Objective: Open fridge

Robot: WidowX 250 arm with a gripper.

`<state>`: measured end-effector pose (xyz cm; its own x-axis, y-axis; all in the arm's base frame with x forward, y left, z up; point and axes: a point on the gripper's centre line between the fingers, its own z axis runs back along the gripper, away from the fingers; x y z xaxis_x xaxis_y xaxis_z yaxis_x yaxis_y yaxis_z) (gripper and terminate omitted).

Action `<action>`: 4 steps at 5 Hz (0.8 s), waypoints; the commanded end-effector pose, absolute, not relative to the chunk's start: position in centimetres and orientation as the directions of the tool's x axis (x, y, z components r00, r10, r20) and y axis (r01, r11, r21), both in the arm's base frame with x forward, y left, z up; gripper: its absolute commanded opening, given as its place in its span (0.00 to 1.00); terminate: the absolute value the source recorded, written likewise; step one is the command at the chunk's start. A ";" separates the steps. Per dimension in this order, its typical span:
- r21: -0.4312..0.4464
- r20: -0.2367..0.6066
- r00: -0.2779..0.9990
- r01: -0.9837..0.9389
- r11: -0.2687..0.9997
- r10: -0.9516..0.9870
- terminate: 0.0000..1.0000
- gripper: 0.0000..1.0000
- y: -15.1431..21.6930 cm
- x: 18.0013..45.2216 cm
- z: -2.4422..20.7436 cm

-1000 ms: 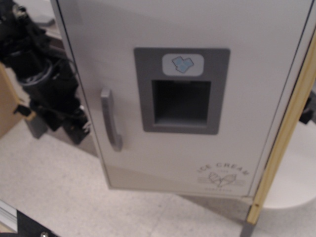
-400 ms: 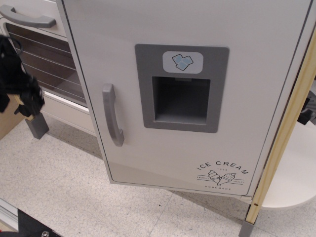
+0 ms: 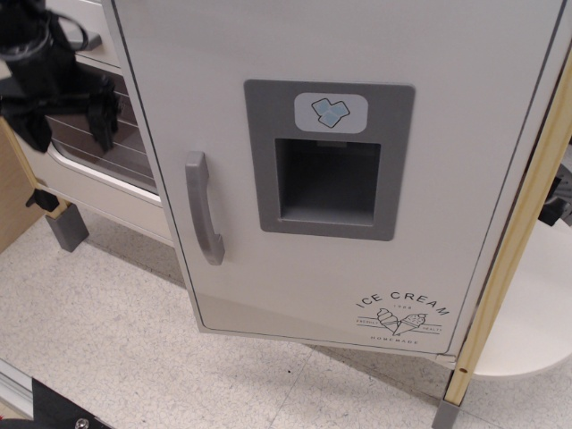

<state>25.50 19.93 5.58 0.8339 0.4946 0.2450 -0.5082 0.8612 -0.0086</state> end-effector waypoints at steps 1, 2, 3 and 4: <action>-0.065 0.312 0.797 -0.526 0.848 0.518 0.00 1.00 17.4 25.8 12.7; -0.086 0.341 0.782 -0.526 0.846 0.521 0.00 1.00 16.2 25.9 14.7; -0.115 0.344 0.767 -0.538 0.835 0.541 0.00 1.00 15.5 26.4 16.2; -0.128 0.319 0.809 -0.478 0.869 0.493 0.00 1.00 14.3 25.3 16.5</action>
